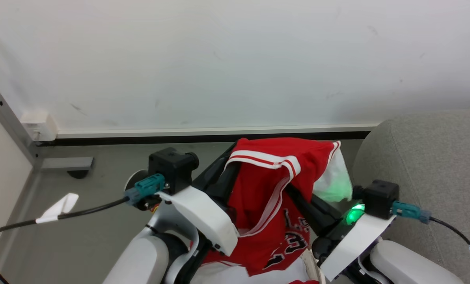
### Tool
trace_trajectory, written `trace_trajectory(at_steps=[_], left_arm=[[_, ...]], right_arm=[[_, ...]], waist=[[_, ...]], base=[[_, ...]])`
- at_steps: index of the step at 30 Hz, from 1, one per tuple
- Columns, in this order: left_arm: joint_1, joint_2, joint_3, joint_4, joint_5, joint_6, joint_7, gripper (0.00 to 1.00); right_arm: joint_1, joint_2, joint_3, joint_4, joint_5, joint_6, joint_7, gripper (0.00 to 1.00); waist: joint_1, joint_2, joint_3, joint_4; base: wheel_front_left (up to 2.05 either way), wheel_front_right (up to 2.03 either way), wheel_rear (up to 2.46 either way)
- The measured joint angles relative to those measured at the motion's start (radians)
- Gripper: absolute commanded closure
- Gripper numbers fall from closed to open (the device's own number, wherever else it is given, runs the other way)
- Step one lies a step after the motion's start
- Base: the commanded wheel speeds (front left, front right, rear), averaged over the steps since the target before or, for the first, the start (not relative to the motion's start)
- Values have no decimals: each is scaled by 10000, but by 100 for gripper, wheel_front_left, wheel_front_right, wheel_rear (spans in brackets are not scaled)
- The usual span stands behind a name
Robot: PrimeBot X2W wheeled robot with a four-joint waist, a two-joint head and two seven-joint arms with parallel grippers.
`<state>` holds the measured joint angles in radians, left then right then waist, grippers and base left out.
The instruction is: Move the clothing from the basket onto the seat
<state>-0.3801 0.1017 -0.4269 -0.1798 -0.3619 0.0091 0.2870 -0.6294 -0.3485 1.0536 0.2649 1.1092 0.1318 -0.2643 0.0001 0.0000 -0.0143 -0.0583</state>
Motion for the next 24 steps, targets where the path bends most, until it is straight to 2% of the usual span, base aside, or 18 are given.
trace_trajectory(at_steps=[1,2,12,24], left_arm=[[11,27,19,69,17,8,-71,23],[18,48,44,130,58,36,-105,0],[351,63,-222,920,278,2,-867,0],[478,-54,-1126,1760,546,-313,-1657,0]], right_arm=[[79,-84,-224,-136,-10,0,0,100],[174,-169,-453,-272,-65,0,0,100],[1050,-861,-2548,-1043,-640,0,0,100],[1873,-1149,-5591,-1406,-1189,0,0,100]], waist=[[0,1,15,-61],[0,0,33,-133],[0,0,307,-1122],[0,0,914,-2876]], base=[[0,0,0],[0,0,0],[0,0,0],[0,0,0]])
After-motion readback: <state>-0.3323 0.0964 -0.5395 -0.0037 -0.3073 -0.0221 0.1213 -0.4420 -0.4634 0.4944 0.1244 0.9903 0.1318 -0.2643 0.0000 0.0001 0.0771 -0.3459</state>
